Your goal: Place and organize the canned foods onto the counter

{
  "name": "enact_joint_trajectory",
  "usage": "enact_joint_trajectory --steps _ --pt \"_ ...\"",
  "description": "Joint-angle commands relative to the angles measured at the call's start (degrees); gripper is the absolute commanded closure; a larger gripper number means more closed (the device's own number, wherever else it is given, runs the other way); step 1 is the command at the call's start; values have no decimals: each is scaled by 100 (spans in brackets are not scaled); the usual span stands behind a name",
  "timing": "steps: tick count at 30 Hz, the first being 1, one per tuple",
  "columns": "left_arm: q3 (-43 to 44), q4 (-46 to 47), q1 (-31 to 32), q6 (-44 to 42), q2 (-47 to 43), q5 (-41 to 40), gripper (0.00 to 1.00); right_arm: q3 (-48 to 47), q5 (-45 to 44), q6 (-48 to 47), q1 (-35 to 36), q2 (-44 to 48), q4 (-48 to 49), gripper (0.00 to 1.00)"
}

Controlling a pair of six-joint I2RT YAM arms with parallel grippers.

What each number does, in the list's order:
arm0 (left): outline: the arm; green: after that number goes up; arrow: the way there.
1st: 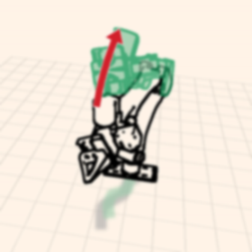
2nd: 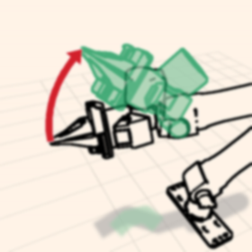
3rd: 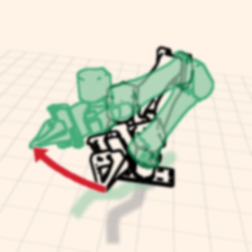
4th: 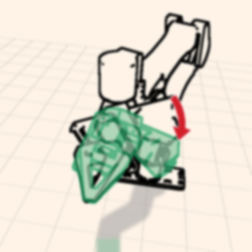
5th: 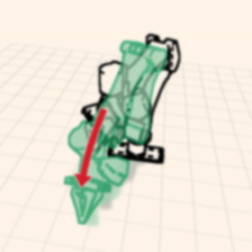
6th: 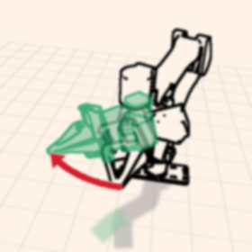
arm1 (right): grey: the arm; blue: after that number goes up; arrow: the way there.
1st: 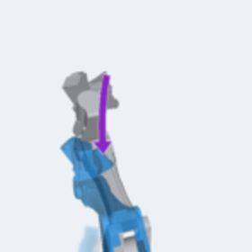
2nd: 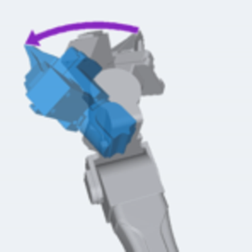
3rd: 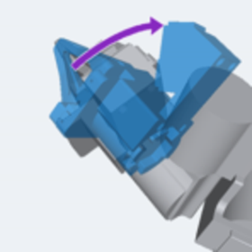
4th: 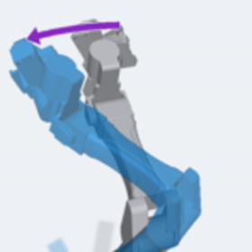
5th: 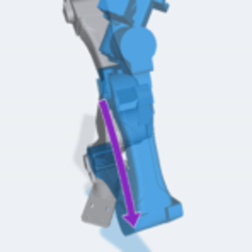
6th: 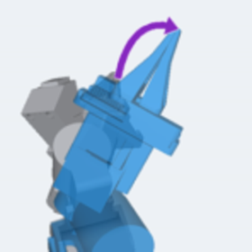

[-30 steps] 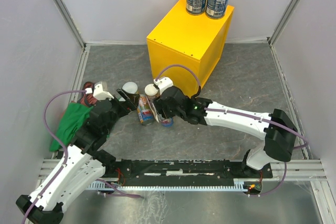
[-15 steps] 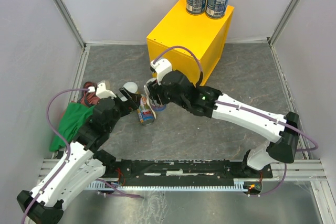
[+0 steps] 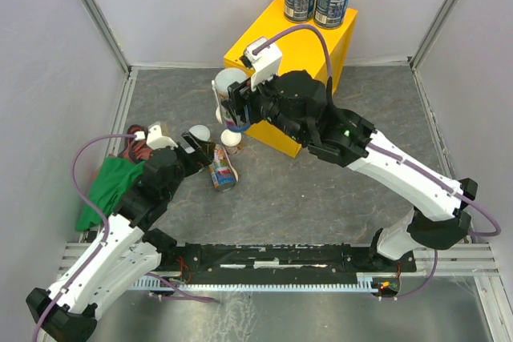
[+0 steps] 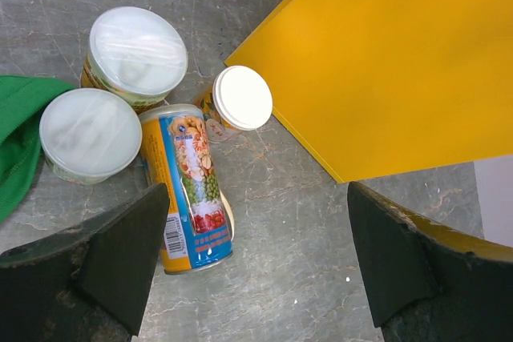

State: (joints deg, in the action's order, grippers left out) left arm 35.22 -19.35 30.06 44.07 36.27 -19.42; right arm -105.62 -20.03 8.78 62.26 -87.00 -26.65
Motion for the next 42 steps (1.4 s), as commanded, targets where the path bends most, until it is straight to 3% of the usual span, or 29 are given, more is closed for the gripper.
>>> enact_joint_trajectory --steps 1,10,22,31,42 --pt "114 318 -27 88 19 -132 3 -958 -250 -519 32 0 916 82" --pt "155 254 -26 8 56 -125 3 -2177 -472 -1107 -173 -713 1064 83" --pt "37 397 -27 -323 -220 -295 2 -3078 -207 -925 -1065 -1376 1168 83" --pt "-70 550 -36 -322 -93 -354 2 -2947 32 -711 -1834 -1531 1705 83" --pt "237 553 -106 -953 155 -460 2 -2996 318 -692 -2444 -2092 2495 84"
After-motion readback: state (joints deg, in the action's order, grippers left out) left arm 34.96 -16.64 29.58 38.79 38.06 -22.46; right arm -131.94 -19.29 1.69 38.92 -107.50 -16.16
